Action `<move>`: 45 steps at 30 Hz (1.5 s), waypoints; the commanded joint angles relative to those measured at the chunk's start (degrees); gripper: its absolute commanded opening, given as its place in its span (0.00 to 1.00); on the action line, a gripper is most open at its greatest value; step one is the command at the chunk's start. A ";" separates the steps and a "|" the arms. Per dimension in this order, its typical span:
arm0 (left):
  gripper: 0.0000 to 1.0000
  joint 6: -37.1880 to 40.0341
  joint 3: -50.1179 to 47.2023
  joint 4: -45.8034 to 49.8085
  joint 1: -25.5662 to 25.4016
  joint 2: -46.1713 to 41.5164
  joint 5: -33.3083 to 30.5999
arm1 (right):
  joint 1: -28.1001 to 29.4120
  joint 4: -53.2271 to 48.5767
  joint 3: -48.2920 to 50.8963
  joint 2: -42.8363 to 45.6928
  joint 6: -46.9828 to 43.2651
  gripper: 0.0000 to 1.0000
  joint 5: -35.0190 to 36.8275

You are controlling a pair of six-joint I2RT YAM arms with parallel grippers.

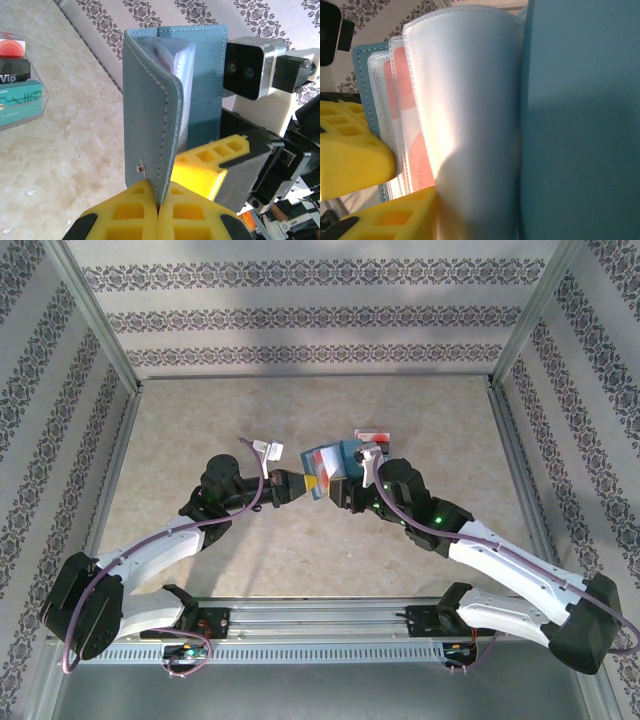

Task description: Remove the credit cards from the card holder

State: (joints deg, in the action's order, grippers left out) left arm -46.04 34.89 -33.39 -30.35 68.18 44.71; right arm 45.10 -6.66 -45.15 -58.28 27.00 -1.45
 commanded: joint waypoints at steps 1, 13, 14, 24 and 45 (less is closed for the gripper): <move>0.00 1.25 1.05 -2.03 -0.60 -1.87 1.74 | -0.89 0.64 1.20 1.17 1.08 0.35 3.36; 0.32 -2.16 1.84 -7.72 -0.73 2.20 3.74 | -0.99 3.92 1.99 0.82 3.61 0.19 -0.64; 0.33 -2.14 2.05 -7.75 -0.71 2.58 3.88 | -0.99 4.37 2.08 0.70 3.88 0.19 -0.79; 0.51 -2.37 2.79 -9.41 -0.76 4.48 3.16 | -0.50 5.92 1.64 -1.20 4.72 0.18 -3.04; 0.03 5.53 2.83 5.63 -0.78 2.22 -3.12 | -1.46 -4.81 0.67 3.13 3.68 0.52 7.09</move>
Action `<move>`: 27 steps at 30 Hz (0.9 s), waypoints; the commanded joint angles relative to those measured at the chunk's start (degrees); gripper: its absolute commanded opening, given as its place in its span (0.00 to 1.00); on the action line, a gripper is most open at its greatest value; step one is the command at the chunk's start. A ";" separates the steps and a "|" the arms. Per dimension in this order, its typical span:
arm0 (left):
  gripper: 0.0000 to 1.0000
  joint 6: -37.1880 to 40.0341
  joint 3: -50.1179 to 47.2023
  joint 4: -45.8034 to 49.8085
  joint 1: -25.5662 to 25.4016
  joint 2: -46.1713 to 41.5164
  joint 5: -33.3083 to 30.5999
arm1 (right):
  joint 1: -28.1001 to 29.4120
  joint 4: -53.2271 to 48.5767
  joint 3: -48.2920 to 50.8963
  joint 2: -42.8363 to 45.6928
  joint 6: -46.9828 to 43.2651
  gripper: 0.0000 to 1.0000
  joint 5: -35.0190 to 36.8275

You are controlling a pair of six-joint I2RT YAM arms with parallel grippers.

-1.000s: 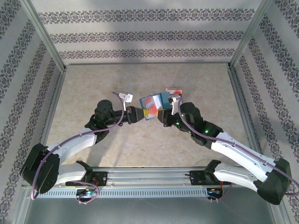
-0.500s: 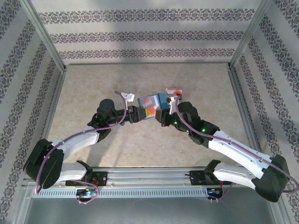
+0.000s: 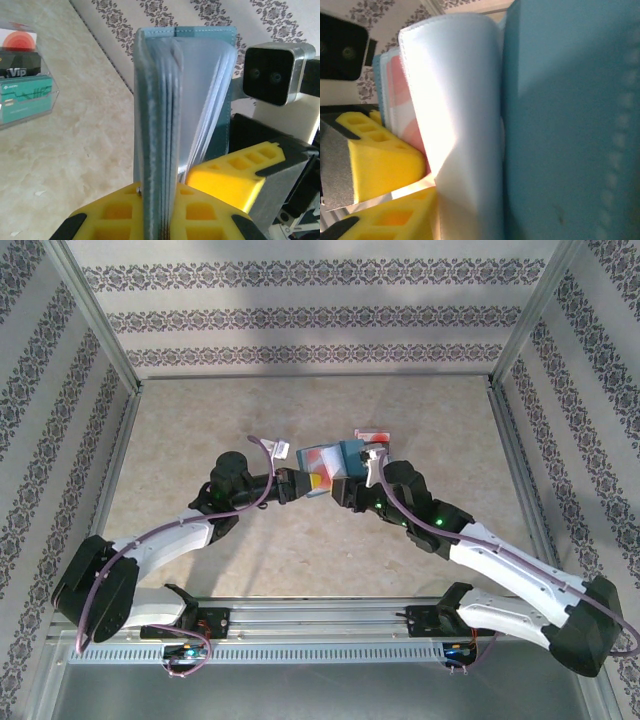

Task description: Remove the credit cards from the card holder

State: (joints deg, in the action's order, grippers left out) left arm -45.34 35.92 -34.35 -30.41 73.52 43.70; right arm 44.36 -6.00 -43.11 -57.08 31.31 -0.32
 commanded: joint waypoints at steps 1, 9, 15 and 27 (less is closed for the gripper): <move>0.02 6.66 2.22 11.24 -0.81 -4.00 -3.80 | -0.84 -7.19 -1.74 2.42 -0.68 0.52 7.50; 0.01 15.00 7.88 38.03 -1.23 -6.59 -14.13 | -2.07 -17.67 -3.67 5.47 3.71 0.60 17.17; 0.01 9.25 5.24 30.79 -2.57 -2.18 -9.99 | -2.73 -21.07 -4.73 6.12 5.64 0.59 17.80; 0.09 7.07 4.19 22.72 -4.22 10.82 -6.88 | -0.36 -22.03 -10.14 -6.00 5.72 0.43 8.30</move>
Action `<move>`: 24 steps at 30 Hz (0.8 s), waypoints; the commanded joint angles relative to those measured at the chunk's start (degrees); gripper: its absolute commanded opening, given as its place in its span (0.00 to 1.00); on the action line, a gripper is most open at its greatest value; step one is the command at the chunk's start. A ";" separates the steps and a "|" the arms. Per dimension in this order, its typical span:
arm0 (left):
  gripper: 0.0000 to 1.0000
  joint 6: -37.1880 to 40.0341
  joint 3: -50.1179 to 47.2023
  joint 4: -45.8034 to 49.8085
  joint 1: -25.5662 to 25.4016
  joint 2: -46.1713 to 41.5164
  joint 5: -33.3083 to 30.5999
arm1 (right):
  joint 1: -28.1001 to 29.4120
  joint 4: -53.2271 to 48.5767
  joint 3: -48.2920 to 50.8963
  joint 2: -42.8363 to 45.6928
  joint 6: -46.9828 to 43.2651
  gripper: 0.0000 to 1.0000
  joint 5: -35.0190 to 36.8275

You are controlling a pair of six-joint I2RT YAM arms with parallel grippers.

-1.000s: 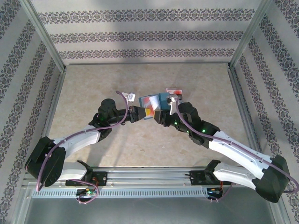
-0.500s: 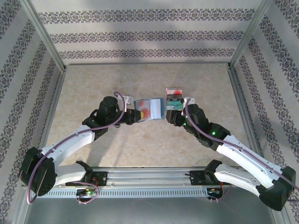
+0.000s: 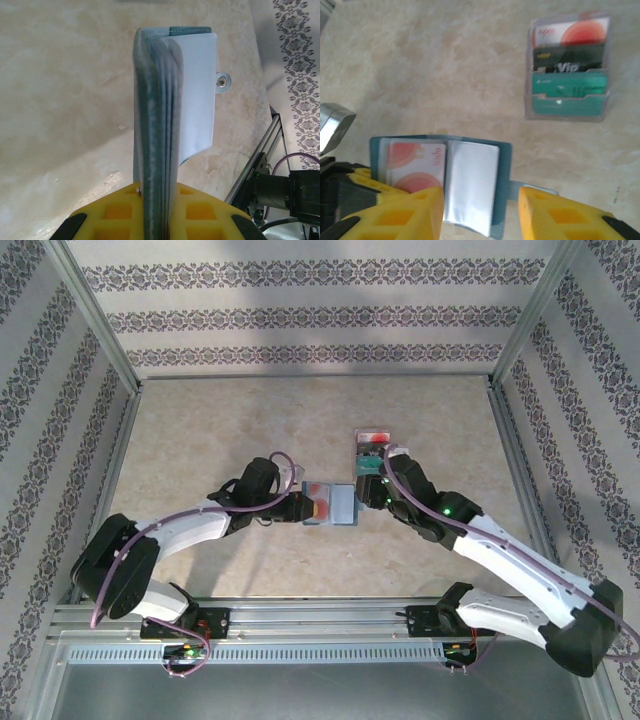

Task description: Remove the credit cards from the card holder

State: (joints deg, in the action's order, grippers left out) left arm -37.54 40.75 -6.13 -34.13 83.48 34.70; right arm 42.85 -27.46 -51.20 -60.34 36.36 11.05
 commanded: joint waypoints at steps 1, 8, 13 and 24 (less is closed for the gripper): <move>0.10 -0.62 -0.81 -5.88 -0.35 1.49 2.21 | 1.41 -0.57 -2.54 -4.17 1.11 0.43 -3.39; 0.16 -1.69 -3.47 -9.52 1.01 4.33 3.53 | 1.06 0.65 -4.33 -13.83 3.57 0.29 -8.56; 0.31 -0.60 -4.81 -9.07 3.10 4.95 3.00 | -0.48 3.15 -4.02 -18.81 5.29 0.25 -13.15; 0.59 7.63 -3.94 5.03 6.82 -0.40 -4.97 | -1.95 4.95 -2.78 -23.22 7.36 0.21 -16.11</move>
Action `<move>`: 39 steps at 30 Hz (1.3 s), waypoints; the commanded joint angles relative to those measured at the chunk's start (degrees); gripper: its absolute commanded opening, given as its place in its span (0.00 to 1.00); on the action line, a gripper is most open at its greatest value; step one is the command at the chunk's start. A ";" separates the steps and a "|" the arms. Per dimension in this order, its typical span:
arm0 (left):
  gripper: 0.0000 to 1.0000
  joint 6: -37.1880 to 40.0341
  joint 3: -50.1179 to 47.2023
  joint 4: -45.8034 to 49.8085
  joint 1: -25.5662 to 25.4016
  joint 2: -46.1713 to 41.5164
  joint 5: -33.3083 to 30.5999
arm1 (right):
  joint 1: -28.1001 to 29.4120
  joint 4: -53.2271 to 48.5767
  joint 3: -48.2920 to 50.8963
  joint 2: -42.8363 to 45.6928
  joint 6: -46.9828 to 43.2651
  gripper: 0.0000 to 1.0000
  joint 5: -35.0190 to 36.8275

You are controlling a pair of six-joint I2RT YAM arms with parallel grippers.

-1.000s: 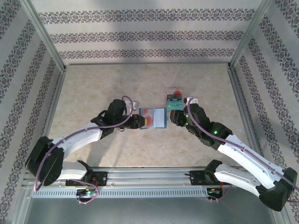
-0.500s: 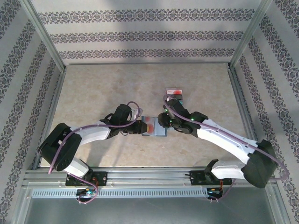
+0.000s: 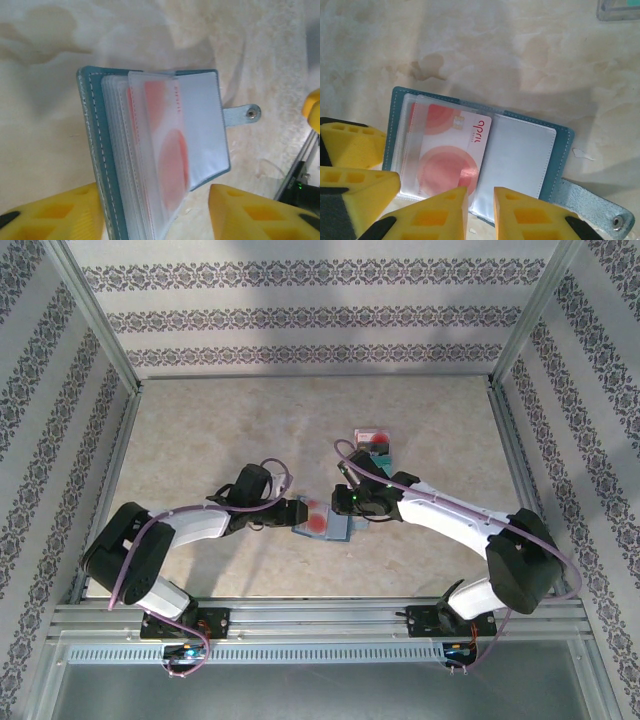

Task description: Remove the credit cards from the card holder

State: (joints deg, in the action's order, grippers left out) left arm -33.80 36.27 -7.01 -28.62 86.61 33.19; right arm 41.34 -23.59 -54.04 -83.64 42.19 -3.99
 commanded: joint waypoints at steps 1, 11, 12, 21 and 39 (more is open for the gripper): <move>0.64 4.68 0.84 7.98 1.52 -4.92 -5.17 | -0.39 1.30 0.40 0.37 1.82 0.21 -1.02; 0.59 7.11 5.86 25.47 1.56 -17.08 -22.21 | -0.31 3.33 2.63 2.21 3.09 0.20 -1.01; 0.57 6.79 5.78 24.66 1.40 -17.85 -21.60 | -0.16 3.67 2.71 2.23 3.11 0.20 -1.10; 0.48 1.25 1.83 9.36 -2.01 -11.22 -15.01 | -0.20 8.84 4.12 -1.77 5.97 0.18 -5.68; 0.40 -2.40 -0.47 -1.03 -6.61 -0.15 -11.73 | -2.36 21.60 11.12 -6.60 11.20 0.28 -13.30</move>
State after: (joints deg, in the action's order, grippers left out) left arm -34.22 36.93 -3.81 -34.28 85.78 20.05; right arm 39.09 -4.67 -43.88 -89.45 52.49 -15.62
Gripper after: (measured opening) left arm 0.407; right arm 0.276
